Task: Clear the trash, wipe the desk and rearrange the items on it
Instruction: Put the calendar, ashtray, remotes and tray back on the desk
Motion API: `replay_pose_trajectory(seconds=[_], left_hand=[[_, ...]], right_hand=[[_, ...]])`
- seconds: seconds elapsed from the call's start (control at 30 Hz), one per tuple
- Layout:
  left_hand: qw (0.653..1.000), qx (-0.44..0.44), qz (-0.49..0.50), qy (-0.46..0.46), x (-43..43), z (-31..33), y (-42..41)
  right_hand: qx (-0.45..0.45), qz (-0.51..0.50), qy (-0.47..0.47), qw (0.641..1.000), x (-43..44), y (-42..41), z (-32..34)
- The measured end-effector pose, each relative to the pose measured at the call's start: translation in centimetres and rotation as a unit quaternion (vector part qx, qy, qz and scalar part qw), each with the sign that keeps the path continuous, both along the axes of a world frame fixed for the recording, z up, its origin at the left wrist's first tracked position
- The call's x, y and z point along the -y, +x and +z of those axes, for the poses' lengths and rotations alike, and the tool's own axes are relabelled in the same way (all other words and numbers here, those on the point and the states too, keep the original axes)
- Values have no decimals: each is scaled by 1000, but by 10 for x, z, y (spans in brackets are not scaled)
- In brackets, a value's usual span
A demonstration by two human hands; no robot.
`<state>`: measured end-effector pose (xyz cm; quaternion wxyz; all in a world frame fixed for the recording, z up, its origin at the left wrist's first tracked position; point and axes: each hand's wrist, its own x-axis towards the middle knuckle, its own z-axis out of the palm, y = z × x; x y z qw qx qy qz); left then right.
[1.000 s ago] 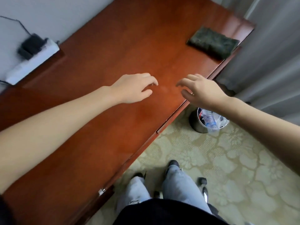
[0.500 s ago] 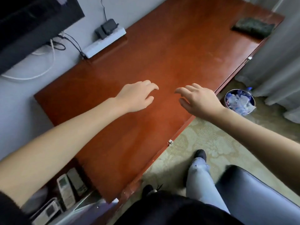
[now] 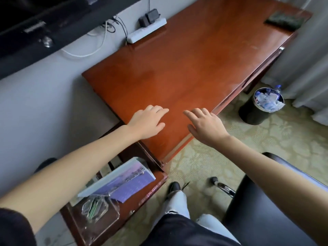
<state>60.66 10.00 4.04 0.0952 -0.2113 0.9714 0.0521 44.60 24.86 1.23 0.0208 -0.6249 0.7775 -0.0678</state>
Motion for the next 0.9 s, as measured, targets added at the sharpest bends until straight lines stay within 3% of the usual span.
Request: replay_pose_trajectory(seconds=[0.23, 0.5, 0.8, 0.9], left_hand=[[996, -70, 49, -13, -74, -3, 95], [994, 8, 77, 78, -125, -57, 233], [990, 65, 1, 122, -75, -140, 337], [991, 53, 45, 111, -36, -168, 356]], right_hand=[[26, 24, 17, 999, -52, 88, -20], [65, 35, 71, 995, -104, 185, -60], [127, -38, 105, 986, -96, 263, -137], [151, -74, 125, 978, -84, 304, -177]])
